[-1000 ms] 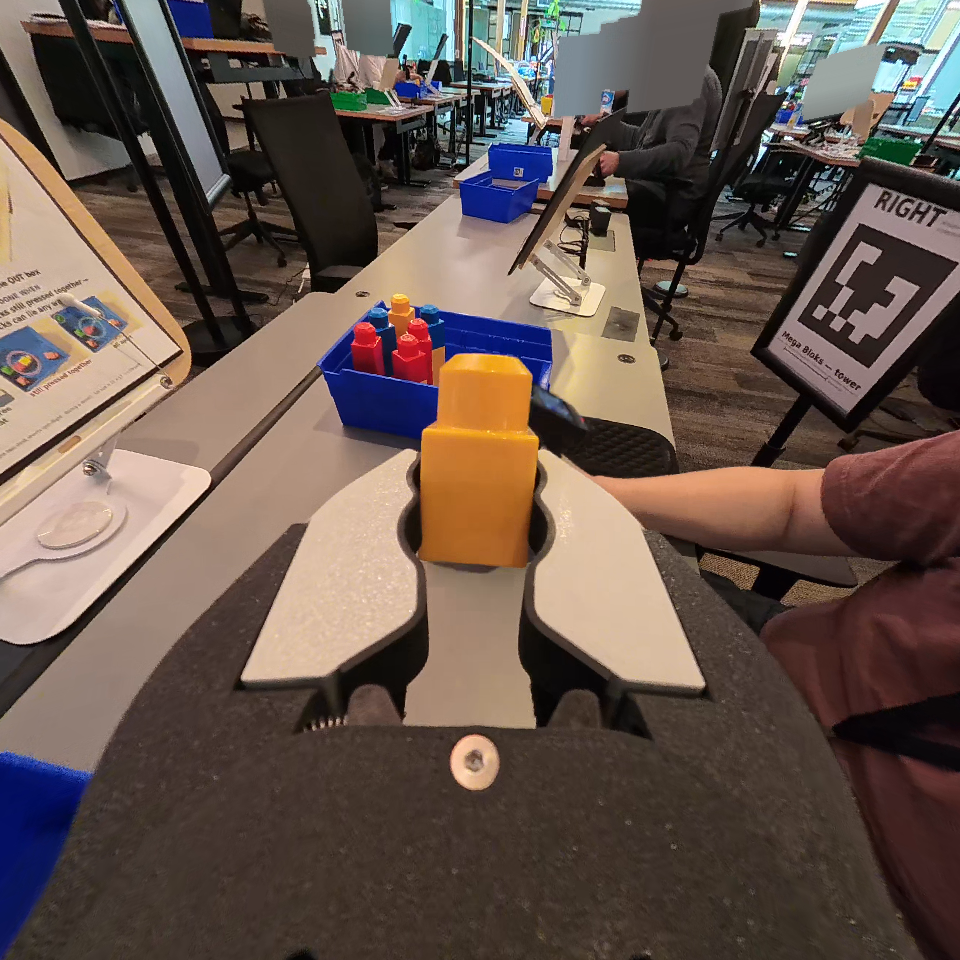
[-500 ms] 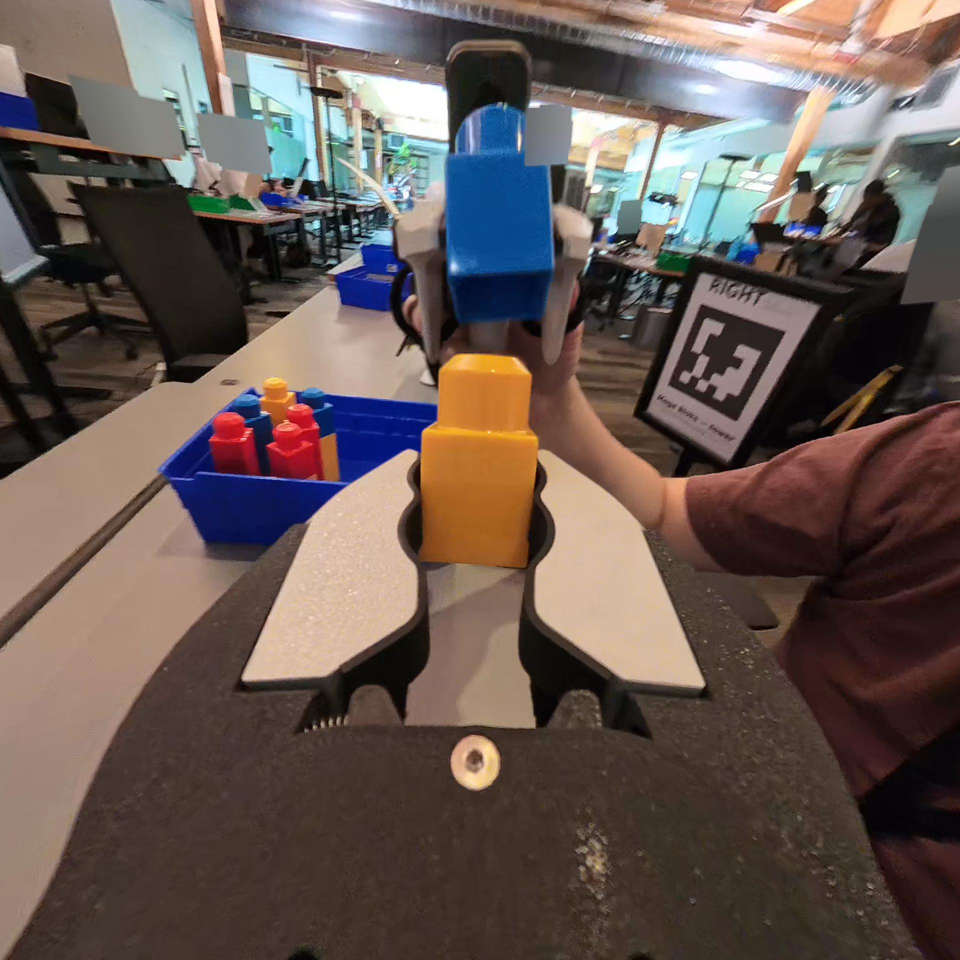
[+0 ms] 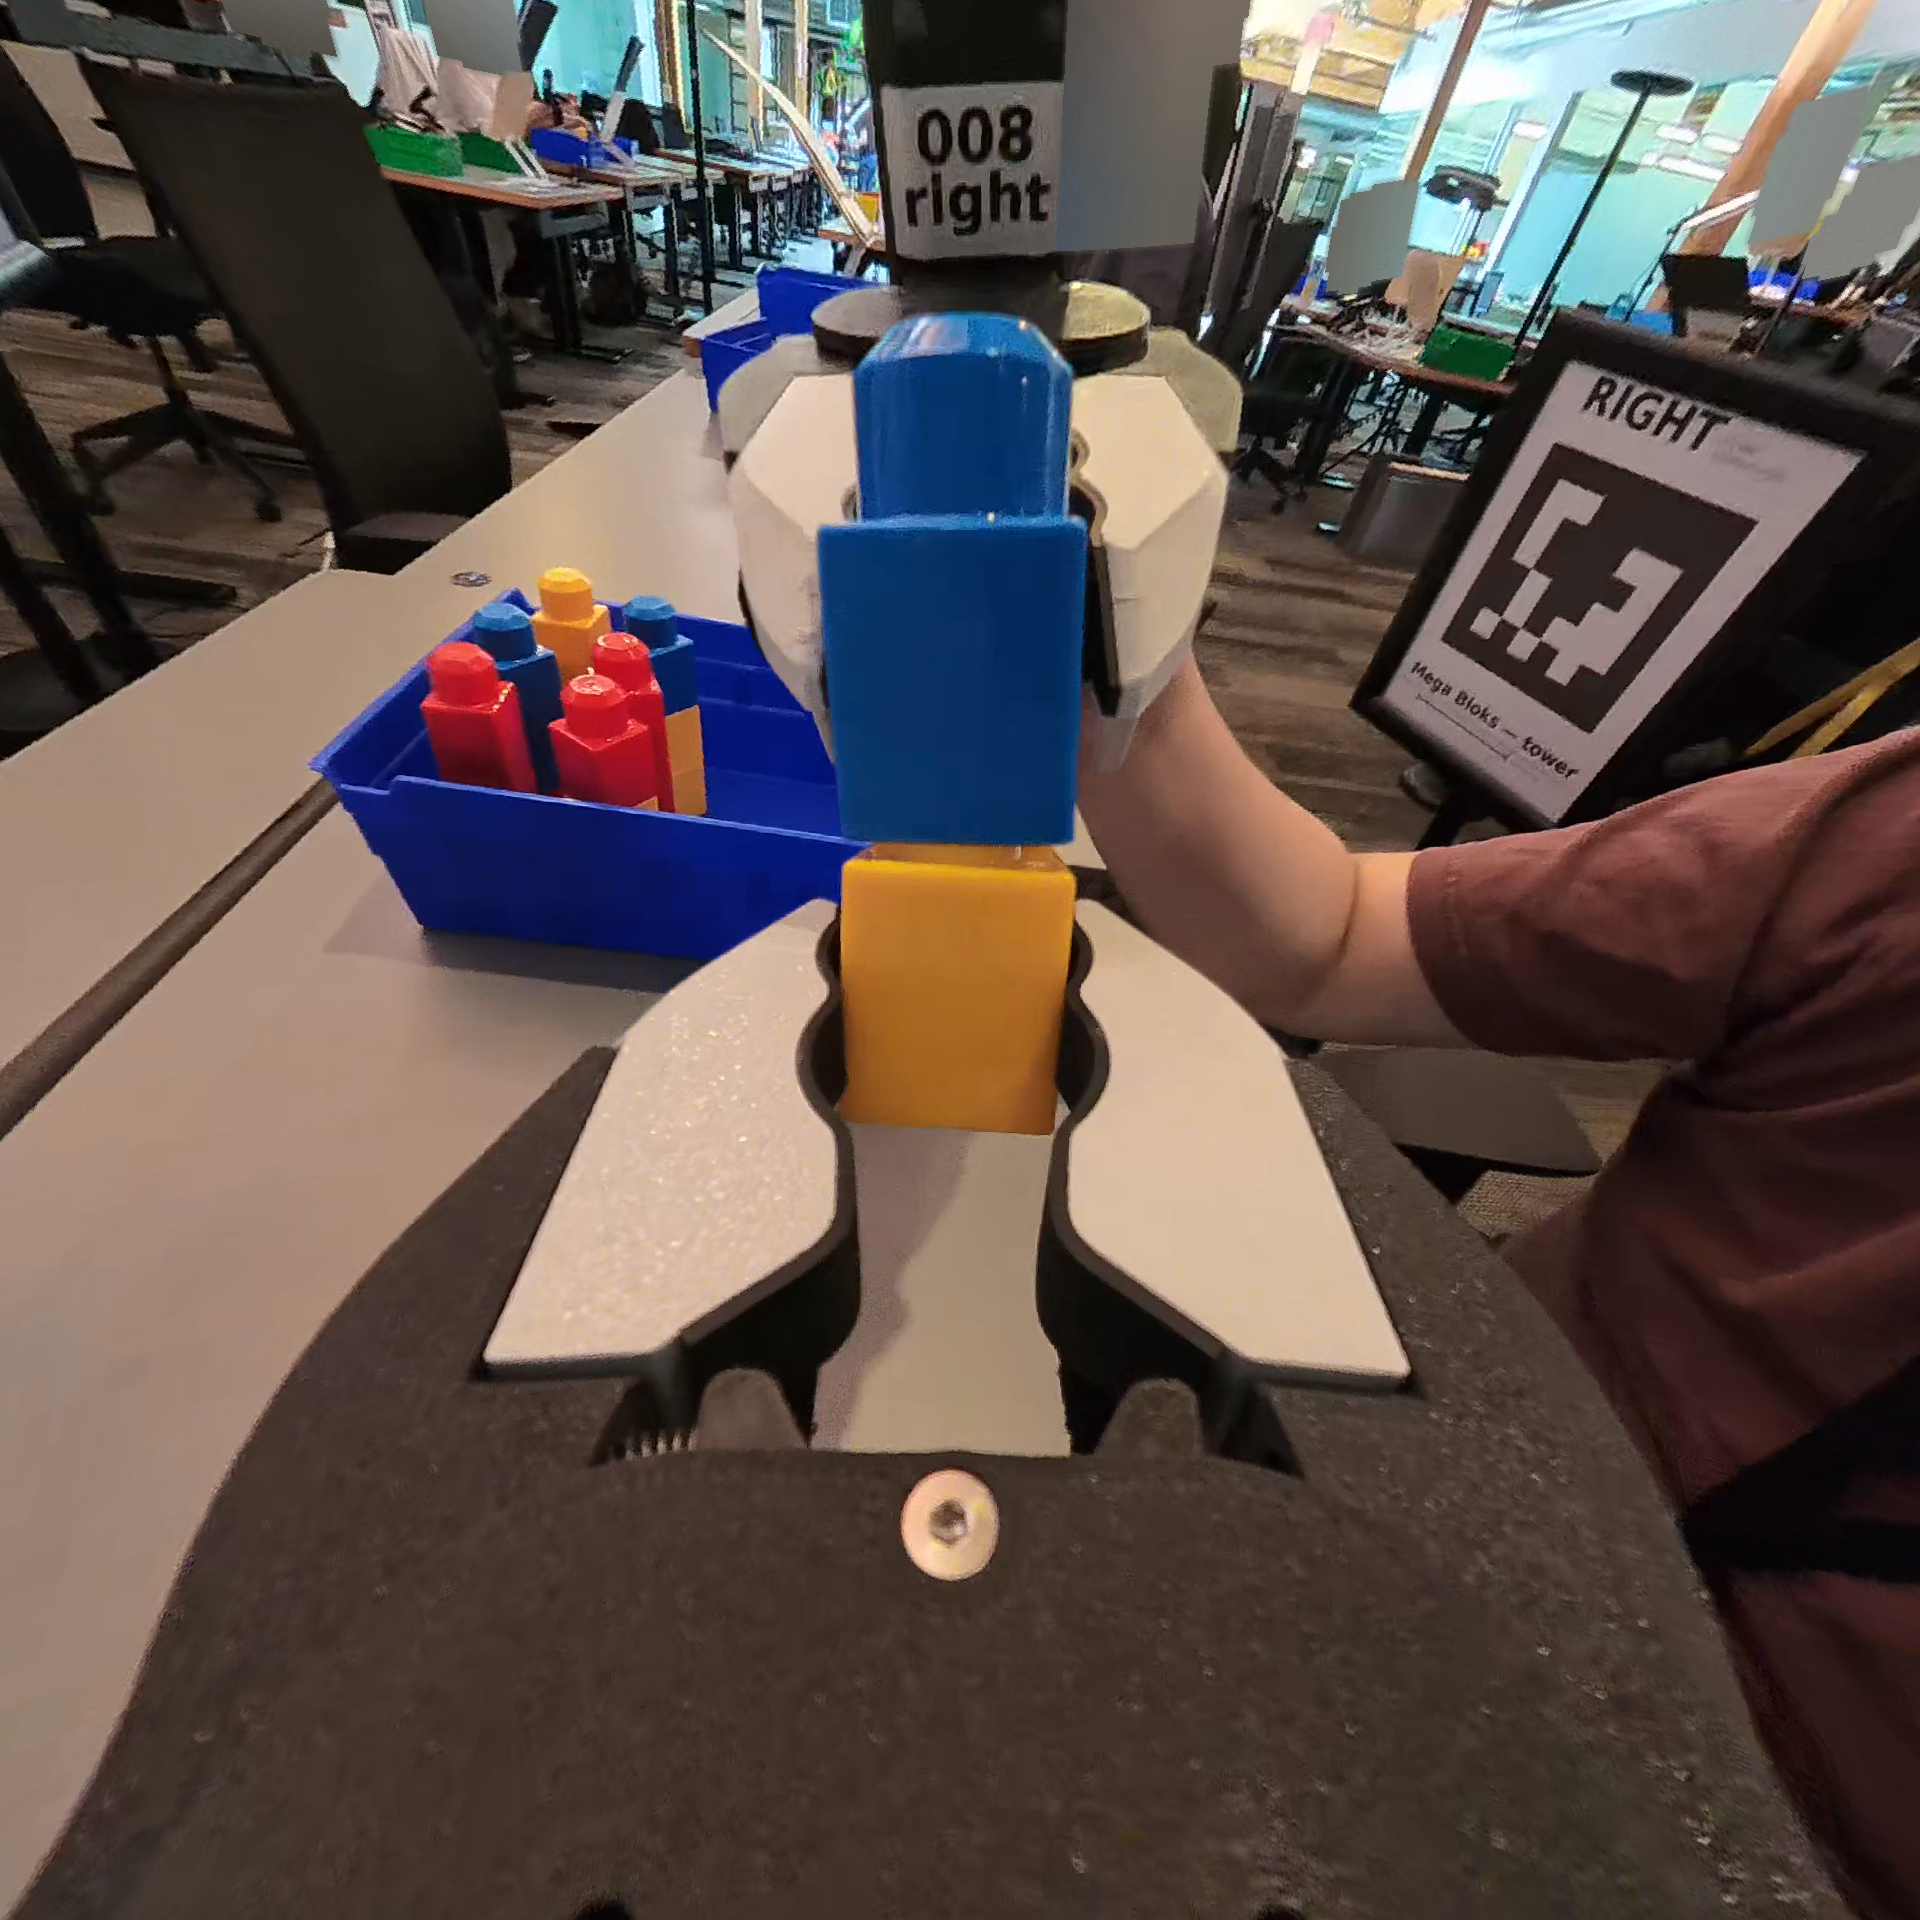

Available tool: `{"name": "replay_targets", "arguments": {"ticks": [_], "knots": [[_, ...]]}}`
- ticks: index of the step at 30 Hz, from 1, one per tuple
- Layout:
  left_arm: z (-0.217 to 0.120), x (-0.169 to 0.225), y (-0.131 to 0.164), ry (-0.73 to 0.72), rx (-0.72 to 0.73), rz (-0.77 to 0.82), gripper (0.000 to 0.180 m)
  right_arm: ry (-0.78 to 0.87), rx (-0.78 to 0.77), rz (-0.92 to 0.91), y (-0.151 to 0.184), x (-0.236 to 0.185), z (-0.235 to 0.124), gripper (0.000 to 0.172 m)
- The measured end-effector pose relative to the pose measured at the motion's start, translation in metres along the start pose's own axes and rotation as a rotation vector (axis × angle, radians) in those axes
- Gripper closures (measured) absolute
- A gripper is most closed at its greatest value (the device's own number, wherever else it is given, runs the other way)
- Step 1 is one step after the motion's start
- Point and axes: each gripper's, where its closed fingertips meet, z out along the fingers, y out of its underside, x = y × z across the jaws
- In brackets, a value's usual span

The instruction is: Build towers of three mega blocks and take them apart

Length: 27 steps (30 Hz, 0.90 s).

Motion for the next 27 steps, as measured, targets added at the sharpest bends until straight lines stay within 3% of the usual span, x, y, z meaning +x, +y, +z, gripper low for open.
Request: {"name": "replay_targets", "arguments": {"ticks": [7,13,27], "knots": [[0.000,0.013,-0.014,0.147,0.124,-0.147,0.144,-0.006,0.056,-0.053,-0.007,-0.008,-0.004,0.134],[-0.002,0.016,-0.019,0.165,0.160,-0.149,0.144,-0.052,0.156,-0.025,-0.014,-0.010,0.000,0.134],[0.000,0.014,0.004,0.111,-0.025,-0.136,0.143,-0.042,0.063,-0.023,0.002,-0.009,0.011,0.135]]}}
